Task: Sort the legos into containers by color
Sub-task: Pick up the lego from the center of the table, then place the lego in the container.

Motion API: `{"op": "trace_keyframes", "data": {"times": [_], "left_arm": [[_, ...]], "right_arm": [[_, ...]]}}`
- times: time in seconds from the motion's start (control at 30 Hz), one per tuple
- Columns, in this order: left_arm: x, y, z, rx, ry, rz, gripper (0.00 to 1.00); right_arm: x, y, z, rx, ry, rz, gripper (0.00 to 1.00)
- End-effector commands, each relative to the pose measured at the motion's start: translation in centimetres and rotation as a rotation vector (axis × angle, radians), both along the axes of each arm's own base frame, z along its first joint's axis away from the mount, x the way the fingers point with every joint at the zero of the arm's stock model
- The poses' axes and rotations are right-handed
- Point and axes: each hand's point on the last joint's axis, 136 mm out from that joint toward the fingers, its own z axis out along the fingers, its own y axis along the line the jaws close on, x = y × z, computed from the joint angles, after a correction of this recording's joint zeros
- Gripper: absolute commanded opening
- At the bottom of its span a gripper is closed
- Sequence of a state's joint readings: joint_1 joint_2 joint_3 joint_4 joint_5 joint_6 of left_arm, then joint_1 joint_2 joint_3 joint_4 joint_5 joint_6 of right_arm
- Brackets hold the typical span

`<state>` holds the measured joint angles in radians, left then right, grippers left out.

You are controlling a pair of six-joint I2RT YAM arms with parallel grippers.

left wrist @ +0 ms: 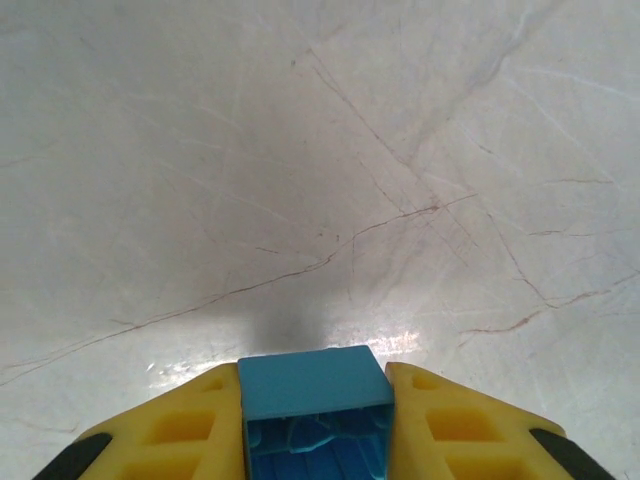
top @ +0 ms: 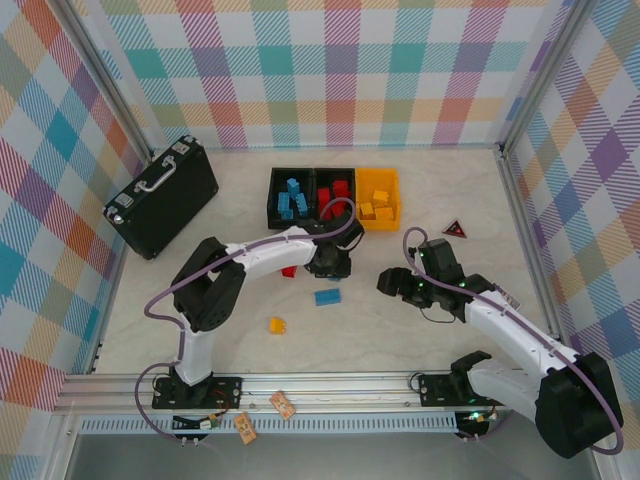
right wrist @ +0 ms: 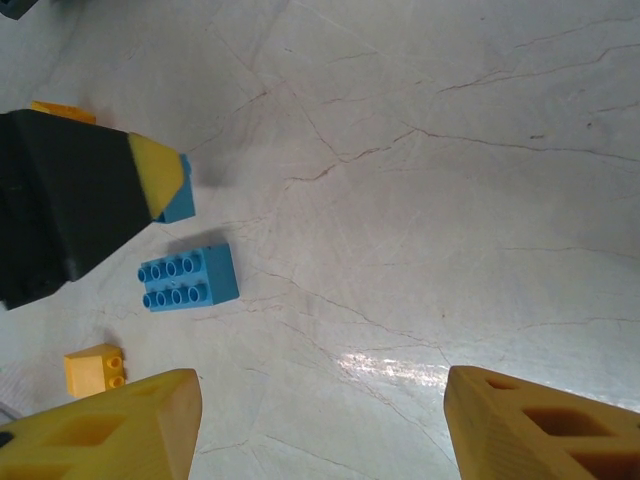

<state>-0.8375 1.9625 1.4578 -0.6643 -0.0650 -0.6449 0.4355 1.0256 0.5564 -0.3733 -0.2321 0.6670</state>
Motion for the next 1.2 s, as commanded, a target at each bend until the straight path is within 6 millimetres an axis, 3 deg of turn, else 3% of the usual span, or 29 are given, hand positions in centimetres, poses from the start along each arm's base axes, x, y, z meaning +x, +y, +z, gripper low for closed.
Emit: {"op": "trace_keyframes", "data": {"times": [0.0,0.53,0.7,0.87,1.17], "left_arm": [[1.4,1.4,3.9,0.01,-0.082,-0.001,0.28],[8.6,9.7,9.0,0.07,-0.223,0.118,0.28],[12.0,11.7,9.2,0.093,-0.239,0.158,0.28],[15.3,12.4,9.0,0.118,-0.251,0.163,0.28],[19.9,12.8,6.3,0.177,-0.225,0.183,0.28]], "right_arm": [[0.8,1.4,1.3,0.044,-0.029,0.029,0.66],[3.0,5.4,3.9,0.064,-0.079,0.114,0.65],[3.5,6.5,4.8,0.065,-0.097,0.137,0.65],[3.6,6.9,5.3,0.057,-0.106,0.149,0.65],[3.3,6.7,5.2,0.044,-0.105,0.143,0.65]]}}
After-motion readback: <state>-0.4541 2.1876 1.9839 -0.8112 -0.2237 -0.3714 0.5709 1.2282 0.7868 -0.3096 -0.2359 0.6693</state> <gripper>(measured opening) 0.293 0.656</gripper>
